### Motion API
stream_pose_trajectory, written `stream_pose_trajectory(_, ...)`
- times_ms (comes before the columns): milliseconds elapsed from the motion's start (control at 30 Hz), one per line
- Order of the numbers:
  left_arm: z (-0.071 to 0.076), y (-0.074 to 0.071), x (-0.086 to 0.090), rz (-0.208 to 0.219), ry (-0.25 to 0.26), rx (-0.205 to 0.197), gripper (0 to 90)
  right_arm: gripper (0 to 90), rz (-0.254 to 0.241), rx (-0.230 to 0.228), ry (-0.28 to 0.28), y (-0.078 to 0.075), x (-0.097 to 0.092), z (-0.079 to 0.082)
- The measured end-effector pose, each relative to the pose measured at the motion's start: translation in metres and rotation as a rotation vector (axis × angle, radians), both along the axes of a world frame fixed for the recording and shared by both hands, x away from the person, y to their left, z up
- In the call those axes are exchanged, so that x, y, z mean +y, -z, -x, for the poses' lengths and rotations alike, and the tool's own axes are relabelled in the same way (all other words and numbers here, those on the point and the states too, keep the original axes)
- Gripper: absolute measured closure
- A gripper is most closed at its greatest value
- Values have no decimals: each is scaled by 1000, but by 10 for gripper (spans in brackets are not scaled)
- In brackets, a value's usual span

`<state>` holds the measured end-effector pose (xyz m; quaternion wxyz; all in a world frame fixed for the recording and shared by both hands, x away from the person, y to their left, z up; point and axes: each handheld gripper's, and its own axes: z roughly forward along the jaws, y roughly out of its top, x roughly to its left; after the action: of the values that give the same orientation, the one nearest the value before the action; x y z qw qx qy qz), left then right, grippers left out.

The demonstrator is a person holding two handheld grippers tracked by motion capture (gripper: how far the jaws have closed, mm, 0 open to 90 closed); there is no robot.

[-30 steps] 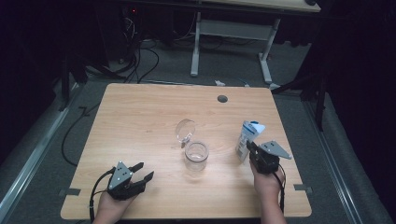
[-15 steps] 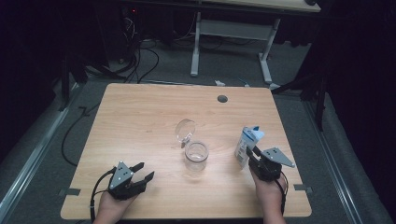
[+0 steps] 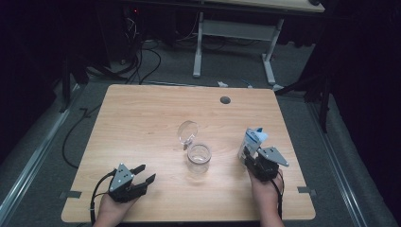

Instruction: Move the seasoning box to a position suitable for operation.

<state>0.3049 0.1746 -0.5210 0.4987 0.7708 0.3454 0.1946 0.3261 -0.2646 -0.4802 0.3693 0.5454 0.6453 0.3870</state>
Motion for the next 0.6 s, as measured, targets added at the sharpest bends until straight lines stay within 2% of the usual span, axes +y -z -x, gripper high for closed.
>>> stream_pose_trajectory(233,0,0,0,-2,-4,0,452,651,-9,-32,2,0,-2,2)
stream_pose_trajectory(267,0,1,0,0,-5,1,452,695,-22,-38,-5,1,-4,2)
stream_pose_trajectory(400,0,1,-1,-1,-4,1,452,747,-56,-35,-26,1,-8,2)
stream_pose_trajectory(600,1,1,-1,-2,-6,0,454,816,-73,-45,-32,2,-12,2)
